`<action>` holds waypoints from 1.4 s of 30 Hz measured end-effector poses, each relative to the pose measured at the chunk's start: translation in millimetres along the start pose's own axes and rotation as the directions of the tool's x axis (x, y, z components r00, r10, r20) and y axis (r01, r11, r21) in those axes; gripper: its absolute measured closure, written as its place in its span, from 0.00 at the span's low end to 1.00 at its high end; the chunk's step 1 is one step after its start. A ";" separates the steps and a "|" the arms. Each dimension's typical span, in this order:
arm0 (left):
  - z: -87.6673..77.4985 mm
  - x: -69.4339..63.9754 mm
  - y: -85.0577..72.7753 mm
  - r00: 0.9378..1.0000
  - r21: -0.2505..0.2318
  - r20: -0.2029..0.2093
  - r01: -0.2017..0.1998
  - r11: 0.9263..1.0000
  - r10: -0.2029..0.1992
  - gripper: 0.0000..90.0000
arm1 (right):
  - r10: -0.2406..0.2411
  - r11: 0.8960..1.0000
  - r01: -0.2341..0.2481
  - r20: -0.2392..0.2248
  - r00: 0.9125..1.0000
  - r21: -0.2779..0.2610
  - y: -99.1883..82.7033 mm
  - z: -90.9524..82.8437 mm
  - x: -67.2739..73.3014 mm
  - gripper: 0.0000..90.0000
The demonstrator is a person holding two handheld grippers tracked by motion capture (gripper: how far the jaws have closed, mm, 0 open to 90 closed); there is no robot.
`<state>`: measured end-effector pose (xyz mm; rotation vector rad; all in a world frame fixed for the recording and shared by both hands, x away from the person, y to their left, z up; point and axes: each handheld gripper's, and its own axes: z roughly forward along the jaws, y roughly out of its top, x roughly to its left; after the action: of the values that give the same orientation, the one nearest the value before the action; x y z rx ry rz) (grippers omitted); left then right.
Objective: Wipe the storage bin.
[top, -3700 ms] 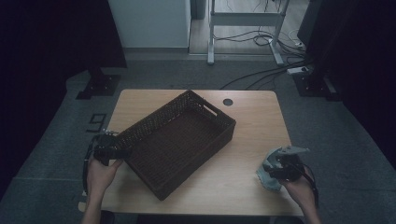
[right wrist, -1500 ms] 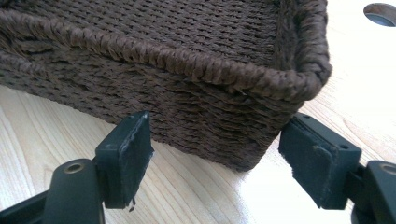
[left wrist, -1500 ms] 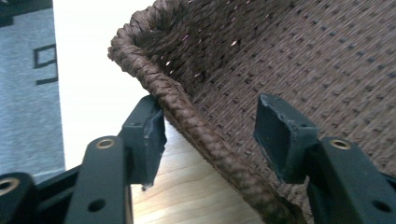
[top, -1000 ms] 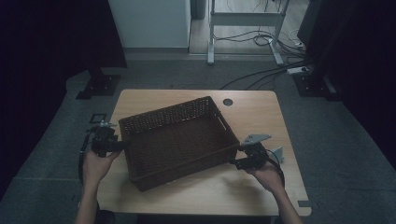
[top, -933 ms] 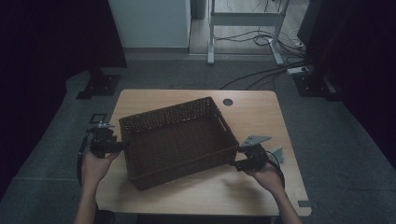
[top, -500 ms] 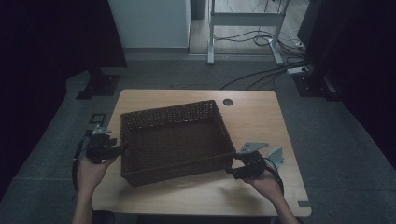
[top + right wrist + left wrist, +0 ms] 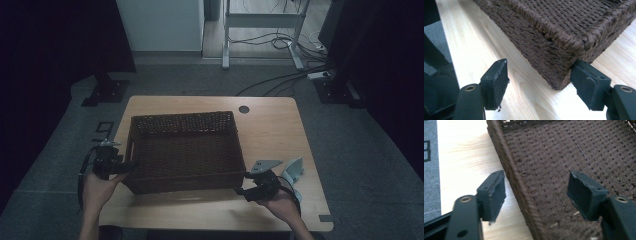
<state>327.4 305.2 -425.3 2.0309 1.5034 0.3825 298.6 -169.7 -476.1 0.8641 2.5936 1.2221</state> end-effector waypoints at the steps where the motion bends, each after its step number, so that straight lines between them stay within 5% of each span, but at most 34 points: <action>1: 0.5 0.2 -0.9 1.000 0.004 -0.001 -0.003 1.000 0.003 0.32 | -0.003 1.000 0.003 -0.005 1.000 0.001 0.2 0.5 2.1 0.33; 10: 0.9 4.8 -8.6 0.997 0.040 -0.072 -0.003 0.999 0.006 0.58 | -0.060 0.998 0.061 -0.031 0.998 0.019 3.4 3.5 13.9 0.39; 15: 4.7 6.7 -9.1 0.996 0.047 -0.092 -0.004 0.999 0.009 0.70 | -0.038 0.999 0.037 0.015 0.999 0.014 3.3 4.9 5.5 0.41; 22: 11.0 8.0 -3.7 0.991 0.039 -0.135 -0.005 0.999 0.010 0.85 | -0.013 1.000 0.013 0.014 1.000 0.009 5.1 5.5 4.0 0.60; 34: 36.1 4.9 27.5 0.990 0.039 -0.133 -0.029 0.999 0.034 0.84 | -0.023 0.999 0.024 -0.031 0.999 0.021 -6.3 -7.1 15.9 0.68; 38: 45.9 -0.7 39.0 0.987 0.053 -0.142 -0.067 0.996 0.074 0.67 | -0.036 0.999 0.037 -0.049 0.998 0.024 -7.6 -7.5 23.5 0.69; 42: 46.0 -2.1 45.5 0.990 0.020 -0.133 -0.050 0.999 0.052 0.49 | -0.064 0.997 0.066 -0.056 0.996 0.030 -5.5 -4.7 31.0 0.70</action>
<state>387.0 281.3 -434.2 2.0962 1.5400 0.5371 269.0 -158.2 -473.8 0.7551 2.6690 1.2071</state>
